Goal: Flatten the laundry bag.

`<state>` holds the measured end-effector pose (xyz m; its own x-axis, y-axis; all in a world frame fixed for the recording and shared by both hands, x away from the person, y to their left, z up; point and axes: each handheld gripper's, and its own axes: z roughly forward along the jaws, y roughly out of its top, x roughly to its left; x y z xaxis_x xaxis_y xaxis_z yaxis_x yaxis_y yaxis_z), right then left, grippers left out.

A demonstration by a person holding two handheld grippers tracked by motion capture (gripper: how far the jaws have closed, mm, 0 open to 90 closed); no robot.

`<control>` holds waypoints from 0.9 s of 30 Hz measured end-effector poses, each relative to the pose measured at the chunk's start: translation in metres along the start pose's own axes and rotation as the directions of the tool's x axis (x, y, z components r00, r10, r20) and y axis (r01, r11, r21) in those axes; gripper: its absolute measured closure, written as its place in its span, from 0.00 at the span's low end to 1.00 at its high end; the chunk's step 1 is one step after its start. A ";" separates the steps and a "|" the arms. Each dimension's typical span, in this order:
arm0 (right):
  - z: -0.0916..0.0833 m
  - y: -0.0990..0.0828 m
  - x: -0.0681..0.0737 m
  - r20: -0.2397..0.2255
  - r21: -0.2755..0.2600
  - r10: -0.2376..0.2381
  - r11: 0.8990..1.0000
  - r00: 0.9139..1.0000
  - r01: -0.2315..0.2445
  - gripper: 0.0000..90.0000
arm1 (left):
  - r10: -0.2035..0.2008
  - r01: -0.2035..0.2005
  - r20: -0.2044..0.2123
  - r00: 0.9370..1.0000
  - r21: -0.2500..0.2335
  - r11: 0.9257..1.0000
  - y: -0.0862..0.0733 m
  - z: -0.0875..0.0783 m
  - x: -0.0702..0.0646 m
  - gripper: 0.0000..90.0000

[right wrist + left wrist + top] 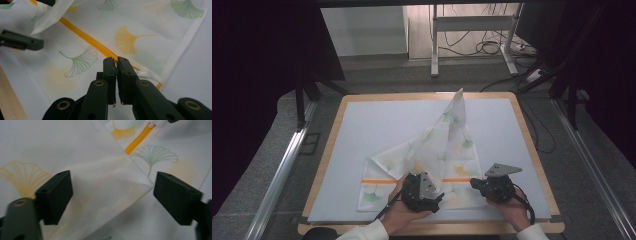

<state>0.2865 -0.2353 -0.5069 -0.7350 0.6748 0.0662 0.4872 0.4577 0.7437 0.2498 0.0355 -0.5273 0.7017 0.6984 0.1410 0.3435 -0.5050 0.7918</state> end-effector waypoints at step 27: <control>-0.001 0.001 0.001 -0.003 -0.007 0.001 1.000 1.000 -0.001 0.93 | -0.045 0.043 0.095 0.994 0.027 0.999 -0.003 -0.005 0.030 0.98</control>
<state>0.2857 -0.2348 -0.5060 -0.7362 0.6733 0.0690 0.4846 0.4531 0.7482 0.2669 0.0609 -0.5227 0.7412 0.6696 0.0480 0.3905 -0.4882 0.7805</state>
